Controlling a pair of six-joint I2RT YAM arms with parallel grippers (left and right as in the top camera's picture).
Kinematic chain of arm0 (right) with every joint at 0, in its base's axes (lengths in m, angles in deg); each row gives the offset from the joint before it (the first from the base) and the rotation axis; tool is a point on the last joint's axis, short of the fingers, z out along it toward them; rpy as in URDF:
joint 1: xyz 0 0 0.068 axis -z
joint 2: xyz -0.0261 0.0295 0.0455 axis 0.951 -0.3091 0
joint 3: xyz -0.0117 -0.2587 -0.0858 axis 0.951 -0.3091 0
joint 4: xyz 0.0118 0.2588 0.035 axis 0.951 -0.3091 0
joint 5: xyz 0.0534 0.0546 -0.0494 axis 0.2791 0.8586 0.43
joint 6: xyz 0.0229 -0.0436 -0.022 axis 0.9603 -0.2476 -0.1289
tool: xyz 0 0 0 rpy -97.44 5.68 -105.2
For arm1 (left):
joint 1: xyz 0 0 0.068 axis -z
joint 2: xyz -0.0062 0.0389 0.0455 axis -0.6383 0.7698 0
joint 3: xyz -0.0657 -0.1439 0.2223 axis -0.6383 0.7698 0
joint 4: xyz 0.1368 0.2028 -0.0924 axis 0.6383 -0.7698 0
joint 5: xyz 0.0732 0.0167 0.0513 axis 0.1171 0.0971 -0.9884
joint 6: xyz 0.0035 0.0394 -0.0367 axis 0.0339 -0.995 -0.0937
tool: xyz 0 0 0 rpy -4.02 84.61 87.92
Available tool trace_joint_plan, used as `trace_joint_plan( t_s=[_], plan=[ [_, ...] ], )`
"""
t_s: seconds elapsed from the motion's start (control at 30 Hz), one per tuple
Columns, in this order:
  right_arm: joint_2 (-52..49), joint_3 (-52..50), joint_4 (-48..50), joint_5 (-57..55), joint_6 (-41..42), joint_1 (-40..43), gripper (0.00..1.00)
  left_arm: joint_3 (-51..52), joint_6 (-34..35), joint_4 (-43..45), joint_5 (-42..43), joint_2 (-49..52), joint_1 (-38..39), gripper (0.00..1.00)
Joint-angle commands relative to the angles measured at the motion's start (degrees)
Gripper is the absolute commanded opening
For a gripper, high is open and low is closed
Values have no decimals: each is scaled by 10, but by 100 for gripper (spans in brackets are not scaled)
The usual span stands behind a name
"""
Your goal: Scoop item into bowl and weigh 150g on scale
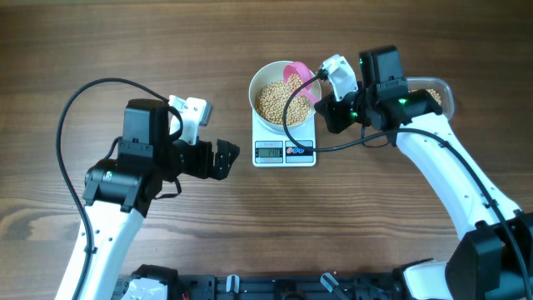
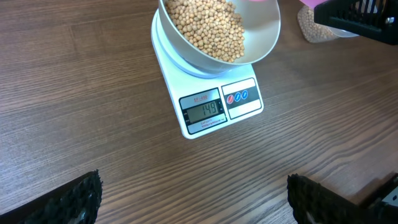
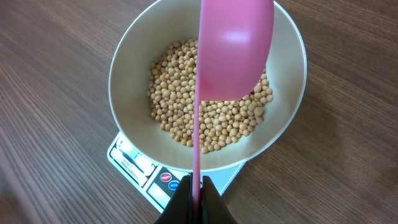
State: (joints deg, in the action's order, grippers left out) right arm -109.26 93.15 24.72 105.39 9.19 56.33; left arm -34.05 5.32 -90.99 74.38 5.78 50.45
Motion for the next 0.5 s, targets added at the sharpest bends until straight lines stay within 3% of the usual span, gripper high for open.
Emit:
trace_joint_plan(
  t_s=[0.0, 0.47],
  plan=[
    [15, 14, 3, 15, -11, -1, 4, -1, 0, 0, 7, 3, -3, 100],
    [15, 14, 4, 15, -28, -1, 4, -1, 0, 0, 7, 3, -3, 100]
  ],
)
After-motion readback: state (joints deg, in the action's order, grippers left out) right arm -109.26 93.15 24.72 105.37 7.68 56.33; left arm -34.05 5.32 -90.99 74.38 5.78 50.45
